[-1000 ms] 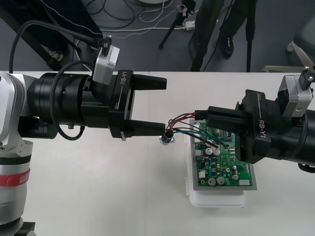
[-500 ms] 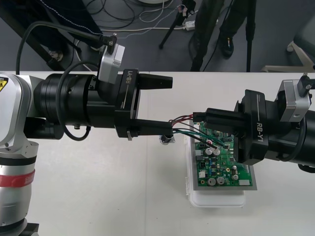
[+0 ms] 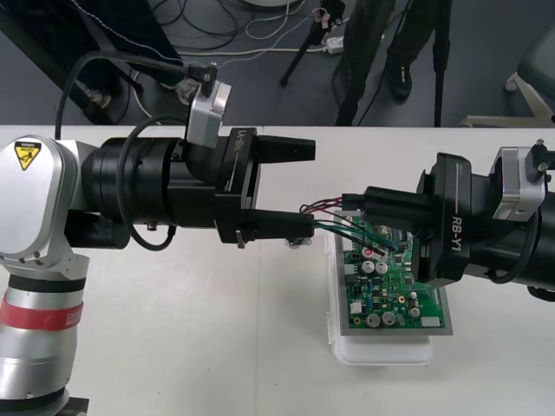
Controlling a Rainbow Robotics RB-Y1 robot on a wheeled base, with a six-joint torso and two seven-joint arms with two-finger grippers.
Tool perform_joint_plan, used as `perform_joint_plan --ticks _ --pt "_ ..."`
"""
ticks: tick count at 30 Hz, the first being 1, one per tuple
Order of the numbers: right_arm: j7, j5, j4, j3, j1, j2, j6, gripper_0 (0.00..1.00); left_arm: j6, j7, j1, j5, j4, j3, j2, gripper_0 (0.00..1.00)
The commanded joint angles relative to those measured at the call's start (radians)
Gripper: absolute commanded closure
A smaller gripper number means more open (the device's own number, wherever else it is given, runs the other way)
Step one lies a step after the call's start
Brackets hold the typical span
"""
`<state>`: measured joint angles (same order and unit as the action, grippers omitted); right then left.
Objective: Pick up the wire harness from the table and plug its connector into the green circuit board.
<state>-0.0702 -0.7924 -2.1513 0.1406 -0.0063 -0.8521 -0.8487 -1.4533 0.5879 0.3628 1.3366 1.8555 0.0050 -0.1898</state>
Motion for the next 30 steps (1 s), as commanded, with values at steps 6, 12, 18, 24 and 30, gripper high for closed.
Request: perform_joint_plan --ticks 6,12,18,24,30 --pt "-0.062 0.025 -0.038 -0.033 0.012 0.015 0.010 1.00 -0.067 -0.148 0.021 -0.016 -0.018 -0.008 0.050 0.00" --pt "-0.060 0.028 -0.038 -0.029 0.012 0.015 0.010 1.00 -0.067 -0.215 0.022 -0.016 -0.019 -0.019 0.052 0.00" --pt "-0.045 0.044 -0.038 -0.004 0.012 0.012 -0.010 1.00 -0.067 -0.273 0.024 -0.022 -0.018 -0.030 0.055 0.00" --pt "-0.020 0.044 -0.038 -0.004 0.009 0.002 -0.064 1.00 -0.065 -0.298 0.031 -0.019 -0.018 -0.033 0.069 0.00" --pt "-0.003 0.044 -0.038 -0.004 0.006 -0.001 -0.092 1.00 -0.067 -0.313 0.044 -0.005 -0.018 -0.036 0.082 0.00"
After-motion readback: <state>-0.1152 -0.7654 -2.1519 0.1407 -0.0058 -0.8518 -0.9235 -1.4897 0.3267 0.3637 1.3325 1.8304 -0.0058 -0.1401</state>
